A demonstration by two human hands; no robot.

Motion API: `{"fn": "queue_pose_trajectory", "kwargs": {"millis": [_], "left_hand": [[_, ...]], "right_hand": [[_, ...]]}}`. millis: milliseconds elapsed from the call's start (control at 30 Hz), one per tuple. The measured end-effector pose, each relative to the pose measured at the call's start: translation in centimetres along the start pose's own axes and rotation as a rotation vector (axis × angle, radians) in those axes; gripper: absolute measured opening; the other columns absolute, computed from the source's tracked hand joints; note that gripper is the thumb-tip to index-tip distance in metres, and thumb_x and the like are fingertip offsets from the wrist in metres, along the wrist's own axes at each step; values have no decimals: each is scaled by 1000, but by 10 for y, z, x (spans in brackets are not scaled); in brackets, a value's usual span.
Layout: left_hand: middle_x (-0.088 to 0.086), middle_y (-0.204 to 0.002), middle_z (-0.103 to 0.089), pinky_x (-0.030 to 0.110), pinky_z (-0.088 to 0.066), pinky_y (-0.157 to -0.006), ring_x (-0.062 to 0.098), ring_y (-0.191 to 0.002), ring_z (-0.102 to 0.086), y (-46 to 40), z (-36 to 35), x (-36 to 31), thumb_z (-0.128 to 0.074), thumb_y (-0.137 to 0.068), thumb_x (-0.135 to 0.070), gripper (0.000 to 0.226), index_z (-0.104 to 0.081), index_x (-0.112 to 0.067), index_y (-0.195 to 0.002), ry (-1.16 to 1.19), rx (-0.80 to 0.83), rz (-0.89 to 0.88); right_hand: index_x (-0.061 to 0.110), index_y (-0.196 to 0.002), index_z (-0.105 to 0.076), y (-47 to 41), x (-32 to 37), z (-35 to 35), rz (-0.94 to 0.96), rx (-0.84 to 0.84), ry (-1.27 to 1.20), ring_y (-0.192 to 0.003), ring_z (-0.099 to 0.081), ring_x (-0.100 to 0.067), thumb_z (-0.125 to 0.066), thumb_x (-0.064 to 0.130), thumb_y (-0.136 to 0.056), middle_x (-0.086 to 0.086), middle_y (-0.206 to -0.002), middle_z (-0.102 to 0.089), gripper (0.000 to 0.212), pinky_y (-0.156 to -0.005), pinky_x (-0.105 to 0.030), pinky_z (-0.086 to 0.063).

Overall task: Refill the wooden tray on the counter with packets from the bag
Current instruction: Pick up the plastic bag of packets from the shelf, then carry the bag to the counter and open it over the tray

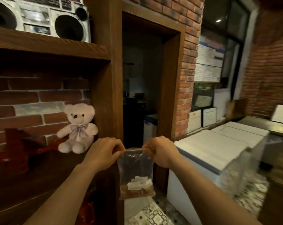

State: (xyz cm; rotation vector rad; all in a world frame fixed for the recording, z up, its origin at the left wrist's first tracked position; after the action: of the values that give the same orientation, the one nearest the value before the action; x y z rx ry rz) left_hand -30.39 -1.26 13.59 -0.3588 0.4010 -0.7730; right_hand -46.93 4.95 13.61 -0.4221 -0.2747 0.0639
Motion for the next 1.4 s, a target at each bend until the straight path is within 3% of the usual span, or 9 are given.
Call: {"fn": "queue_pose_trajectory", "kwargs": {"millis": [167, 367, 467, 600, 700, 833, 1000, 1233, 1400], "left_hand": [[-19, -93, -63, 29, -53, -78, 2, -88, -58, -12, -32, -50, -67, -92, -33, 8, -68, -40, -96, 56, 29, -63], [-19, -94, -60, 15, -36, -66, 3, -86, -55, -32, -64, -144, -67, -93, -31, 9, -67, -39, -96, 123, 53, -193], [-16, -94, -62, 19, -39, -68, 4, -87, -56, -41, -72, -202, -68, -93, -31, 6, -68, -37, -95, 143, 55, -257], [-24, -81, -57, 19, -38, -65, 0, -78, -55, -50, -88, -293, -72, -88, -33, 8, -68, -40, -88, 196, 82, -379], [-22, -84, -64, 19, -44, -66, -2, -81, -58, -48, -100, -364, -73, -87, -34, 7, -72, -38, -92, 246, 101, -441], [-19, -86, -67, 34, -55, -77, 2, -83, -61, -34, -117, -468, -72, -86, -32, 7, -72, -37, -90, 307, 143, -535], [-21, -85, -66, 30, -53, -74, 3, -83, -60, -6, -130, -582, -73, -87, -33, 8, -70, -40, -88, 370, 170, -650], [-22, -90, -63, 13, -39, -67, -5, -84, -56, 34, -148, -687, -73, -88, -33, 8, -71, -38, -93, 437, 222, -787], [-25, -90, -63, 24, -52, -79, -5, -87, -58, 44, -169, -724, -73, -88, -36, 11, -66, -45, -89, 457, 280, -839]], "right_hand": [[36, -103, -69, 41, -47, 13, -156, 12, 78, -86, -67, -15, -63, 29, -94, 7, -99, -73, 12, -75, -41, -60], [31, -106, -72, 108, -101, 70, -323, -24, 142, -89, -62, -13, -63, 21, -95, 9, -103, -71, 18, -72, -27, -52], [30, -105, -73, 148, -130, 104, -408, -44, 166, -82, -58, -13, -62, 19, -95, 12, -93, -66, 18, -62, -21, -41], [32, -101, -73, 219, -172, 159, -521, -108, 223, -82, -64, -12, -63, 22, -92, 9, -91, -74, 17, -76, -36, -57], [34, -101, -72, 275, -199, 199, -590, -122, 265, -84, -65, -11, -64, 24, -93, 11, -94, -72, 15, -77, -32, -56], [36, -99, -70, 360, -238, 251, -682, -157, 295, -87, -62, -10, -66, 28, -91, 10, -98, -70, 12, -78, -32, -55], [40, -95, -66, 458, -277, 302, -795, -193, 327, -88, -62, -8, -65, 30, -92, 15, -96, -67, 10, -79, -36, -59], [36, -100, -70, 554, -295, 345, -907, -234, 354, -88, -63, -6, -65, 28, -95, 11, -101, -71, 11, -72, -24, -50], [37, -98, -70, 597, -301, 355, -989, -276, 328, -89, -64, -4, -65, 33, -95, 13, -99, -70, 7, -77, -26, -55]]}}
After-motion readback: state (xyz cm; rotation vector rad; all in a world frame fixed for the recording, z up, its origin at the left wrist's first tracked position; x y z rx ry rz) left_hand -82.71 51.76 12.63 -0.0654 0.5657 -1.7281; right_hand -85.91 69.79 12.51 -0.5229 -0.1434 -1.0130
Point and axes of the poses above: each hand's wrist, its own y-axis away from the middle knuckle, its own z-axis out of the back of the hand, x = y × z, the point moved 10 cm from there along -y, towards the middle knuckle
